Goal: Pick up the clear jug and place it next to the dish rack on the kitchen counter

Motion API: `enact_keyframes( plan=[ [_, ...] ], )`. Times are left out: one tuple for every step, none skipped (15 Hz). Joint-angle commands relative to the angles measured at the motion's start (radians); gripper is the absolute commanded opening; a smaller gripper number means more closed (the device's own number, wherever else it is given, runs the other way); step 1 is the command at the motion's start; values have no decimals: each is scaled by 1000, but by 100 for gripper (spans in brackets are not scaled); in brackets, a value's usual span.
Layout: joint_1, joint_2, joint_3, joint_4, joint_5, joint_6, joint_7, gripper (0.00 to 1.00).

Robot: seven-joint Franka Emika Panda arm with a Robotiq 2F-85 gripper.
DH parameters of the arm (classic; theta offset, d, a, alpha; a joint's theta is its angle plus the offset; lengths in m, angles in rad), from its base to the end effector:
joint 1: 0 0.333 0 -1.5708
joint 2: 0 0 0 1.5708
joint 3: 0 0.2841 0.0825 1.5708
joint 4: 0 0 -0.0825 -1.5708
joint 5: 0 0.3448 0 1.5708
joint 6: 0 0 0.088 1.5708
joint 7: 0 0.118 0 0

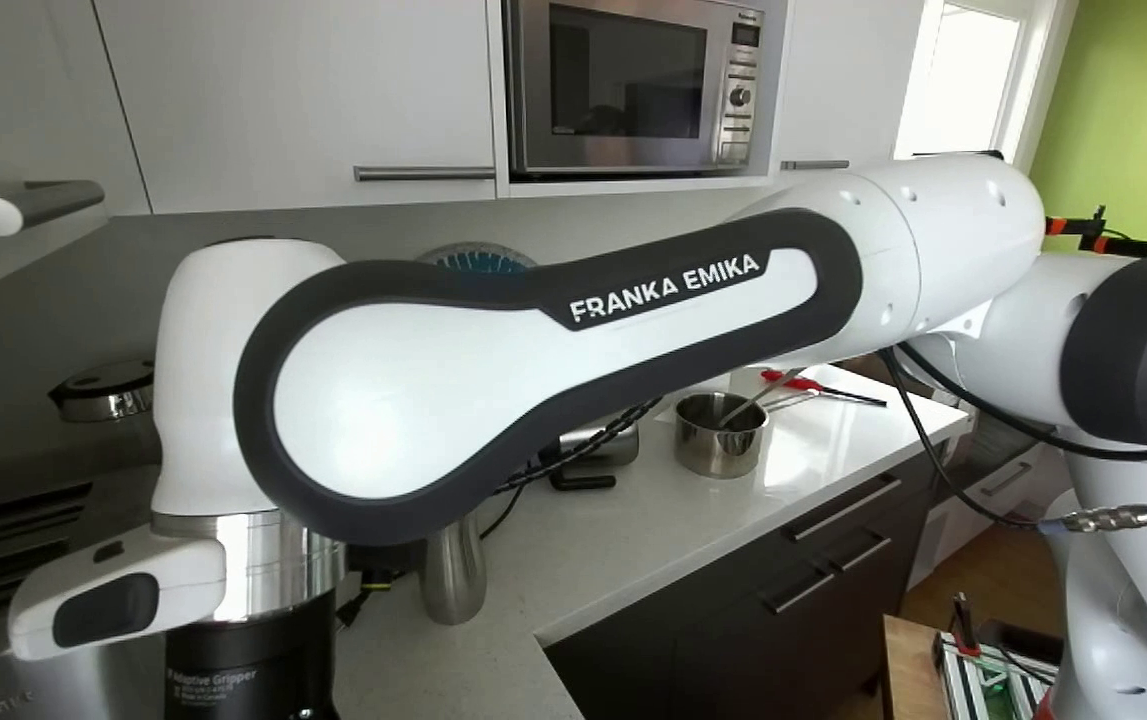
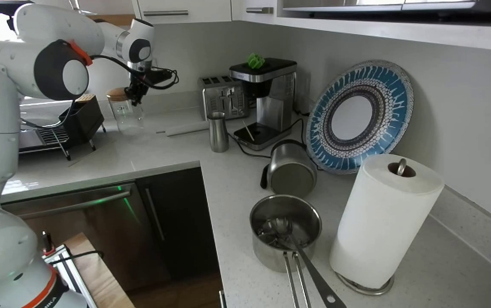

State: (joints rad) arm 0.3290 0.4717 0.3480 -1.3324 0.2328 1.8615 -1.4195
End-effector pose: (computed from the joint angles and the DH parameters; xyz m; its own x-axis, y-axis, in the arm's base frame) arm 0.5197 0.3896 0.4563 -0.3831 0.8424 0.3790 0.9113 0.4116 0.0061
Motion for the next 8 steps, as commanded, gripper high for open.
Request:
enact_keyframes(
  plan=[
    [14, 24, 4, 50, -28, -14, 30, 6],
    [17, 27, 2, 51, -35, -12, 34, 6],
    [21, 29, -1, 52, -49, -12, 40, 6],
    [23, 31, -1, 56, -58, -12, 43, 6],
    [25, 35, 0, 57, -63, -5, 46, 6],
    [29, 30, -6, 47, -62, 6, 45, 6],
    [30, 32, -5, 45, -63, 16, 44, 6],
    [31, 33, -5, 43, -63, 22, 42, 6]
  ],
)
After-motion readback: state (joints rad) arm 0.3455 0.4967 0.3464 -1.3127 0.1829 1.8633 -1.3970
